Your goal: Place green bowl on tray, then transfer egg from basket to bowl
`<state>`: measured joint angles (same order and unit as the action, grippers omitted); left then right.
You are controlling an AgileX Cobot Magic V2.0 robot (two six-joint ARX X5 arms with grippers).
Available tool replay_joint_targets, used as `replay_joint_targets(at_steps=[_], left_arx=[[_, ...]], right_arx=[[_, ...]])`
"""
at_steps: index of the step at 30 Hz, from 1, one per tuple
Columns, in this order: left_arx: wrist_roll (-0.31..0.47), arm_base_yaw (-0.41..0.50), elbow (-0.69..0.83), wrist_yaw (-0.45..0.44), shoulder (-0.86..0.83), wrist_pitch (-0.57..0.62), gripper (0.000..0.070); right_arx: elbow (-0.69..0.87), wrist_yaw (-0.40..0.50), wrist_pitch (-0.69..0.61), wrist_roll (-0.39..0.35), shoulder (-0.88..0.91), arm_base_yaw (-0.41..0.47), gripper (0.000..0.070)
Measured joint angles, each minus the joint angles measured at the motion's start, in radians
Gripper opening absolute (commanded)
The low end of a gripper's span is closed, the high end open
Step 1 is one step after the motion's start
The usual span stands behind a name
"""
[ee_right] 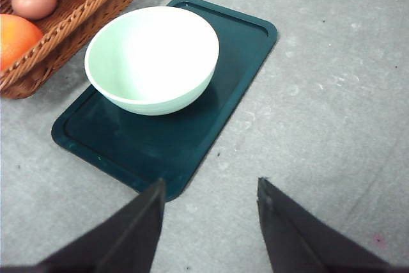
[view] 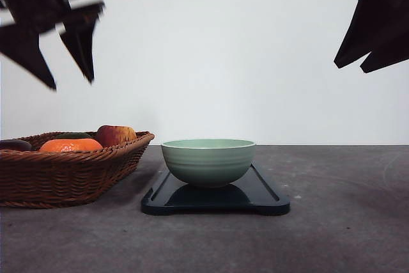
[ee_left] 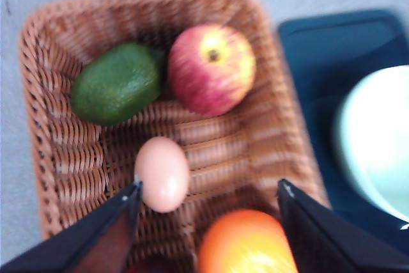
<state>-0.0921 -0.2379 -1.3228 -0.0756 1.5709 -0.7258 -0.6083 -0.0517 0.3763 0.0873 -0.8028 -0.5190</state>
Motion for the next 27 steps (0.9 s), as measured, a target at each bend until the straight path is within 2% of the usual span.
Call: replay_joint_targets(at_steps=[11,27], left_arx=[[0.001,0.002,0.0,0.069,0.147,0.067,0.045],[0.002,0.002,0.0,0.081,0.256,0.065,0.0448]], right_arx=[[0.0,0.0,0.0,0.007,0.0,0.0,0.0276],[0.0,0.0,0.0,0.023,0.0,0.0,0.0276]])
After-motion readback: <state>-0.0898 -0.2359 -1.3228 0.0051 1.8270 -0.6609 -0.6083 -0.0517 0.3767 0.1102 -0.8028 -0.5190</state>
